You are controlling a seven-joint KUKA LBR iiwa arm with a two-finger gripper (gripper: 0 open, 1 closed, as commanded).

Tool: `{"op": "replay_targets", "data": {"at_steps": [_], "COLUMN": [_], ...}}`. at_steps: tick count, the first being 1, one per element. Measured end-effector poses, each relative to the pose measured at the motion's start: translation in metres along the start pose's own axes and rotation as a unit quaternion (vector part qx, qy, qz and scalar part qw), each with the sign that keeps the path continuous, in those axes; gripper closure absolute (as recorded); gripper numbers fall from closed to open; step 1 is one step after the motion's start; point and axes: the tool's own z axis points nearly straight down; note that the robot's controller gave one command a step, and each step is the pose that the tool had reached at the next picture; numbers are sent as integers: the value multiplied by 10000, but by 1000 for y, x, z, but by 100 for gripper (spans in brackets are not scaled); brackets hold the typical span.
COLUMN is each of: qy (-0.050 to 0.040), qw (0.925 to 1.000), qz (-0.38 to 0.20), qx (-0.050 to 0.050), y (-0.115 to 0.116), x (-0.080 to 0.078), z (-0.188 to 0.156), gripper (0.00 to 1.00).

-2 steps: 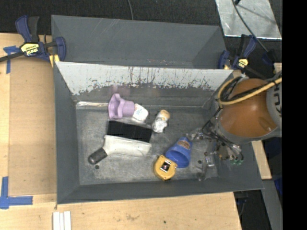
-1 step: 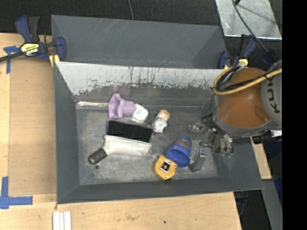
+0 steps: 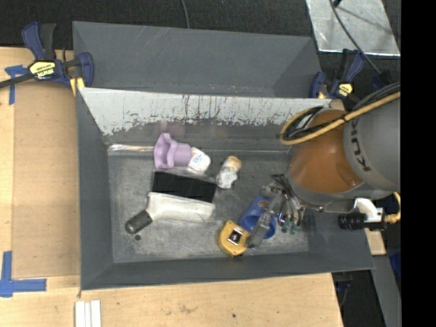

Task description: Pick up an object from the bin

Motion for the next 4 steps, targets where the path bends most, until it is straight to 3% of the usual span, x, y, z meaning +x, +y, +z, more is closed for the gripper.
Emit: {"op": "replay_targets", "data": {"at_steps": [1, 3, 4], "qy": [-84, -86, -149], "qw": [9982, 9982, 9981], "qz": [590, 587, 602], "qx": [-58, -53, -56], "y": [7, 7, 7], "x": [1, 1, -3], "z": [5, 3, -3], "gripper": [100, 100, 100]}}
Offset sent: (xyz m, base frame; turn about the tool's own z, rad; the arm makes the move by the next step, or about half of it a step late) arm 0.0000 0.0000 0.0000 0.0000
